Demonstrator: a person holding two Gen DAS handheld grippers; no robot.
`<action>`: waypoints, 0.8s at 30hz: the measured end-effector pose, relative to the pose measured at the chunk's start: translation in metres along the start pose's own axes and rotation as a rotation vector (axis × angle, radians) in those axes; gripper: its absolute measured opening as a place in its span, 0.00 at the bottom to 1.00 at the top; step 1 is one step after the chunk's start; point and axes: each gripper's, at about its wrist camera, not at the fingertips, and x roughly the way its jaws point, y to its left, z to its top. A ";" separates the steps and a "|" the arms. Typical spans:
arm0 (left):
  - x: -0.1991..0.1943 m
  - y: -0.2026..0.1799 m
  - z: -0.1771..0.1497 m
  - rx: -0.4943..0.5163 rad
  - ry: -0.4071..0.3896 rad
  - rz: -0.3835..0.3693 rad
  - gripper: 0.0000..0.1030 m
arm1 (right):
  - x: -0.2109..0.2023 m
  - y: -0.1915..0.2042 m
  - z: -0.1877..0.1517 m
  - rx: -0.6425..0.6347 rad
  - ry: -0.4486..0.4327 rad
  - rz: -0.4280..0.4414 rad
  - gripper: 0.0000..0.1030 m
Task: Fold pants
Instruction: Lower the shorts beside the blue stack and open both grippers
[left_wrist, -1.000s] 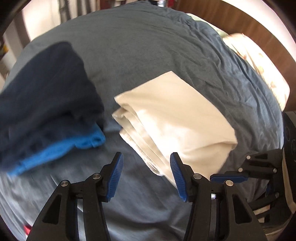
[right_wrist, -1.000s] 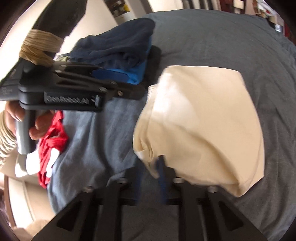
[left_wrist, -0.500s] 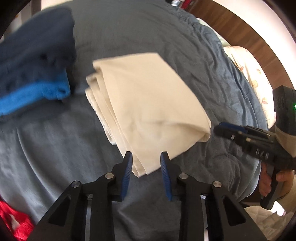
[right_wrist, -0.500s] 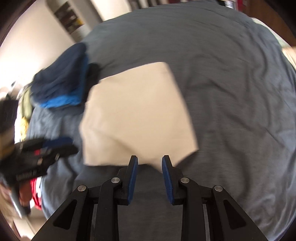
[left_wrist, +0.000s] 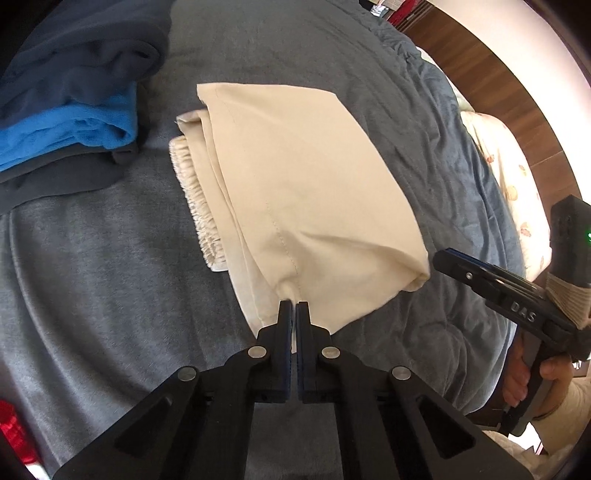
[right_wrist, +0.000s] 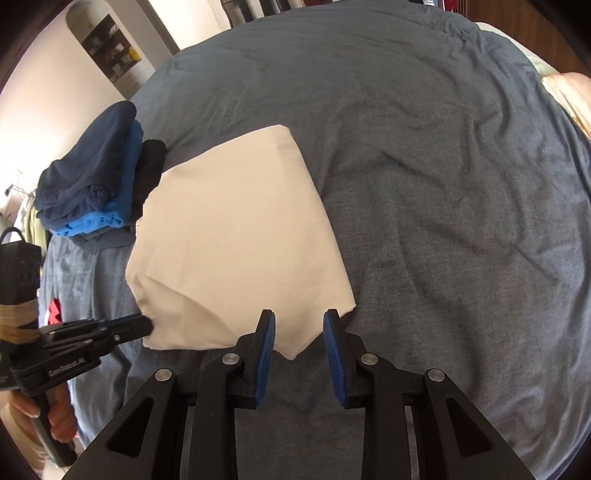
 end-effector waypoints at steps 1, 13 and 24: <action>-0.004 0.001 -0.001 -0.001 -0.001 -0.001 0.03 | 0.000 0.000 0.000 -0.002 -0.001 0.000 0.28; 0.008 0.022 -0.010 -0.005 0.062 0.067 0.03 | 0.036 -0.003 0.006 -0.032 0.041 -0.062 0.28; 0.003 0.022 -0.014 -0.011 0.097 0.180 0.19 | 0.033 -0.008 0.002 -0.052 0.086 -0.131 0.28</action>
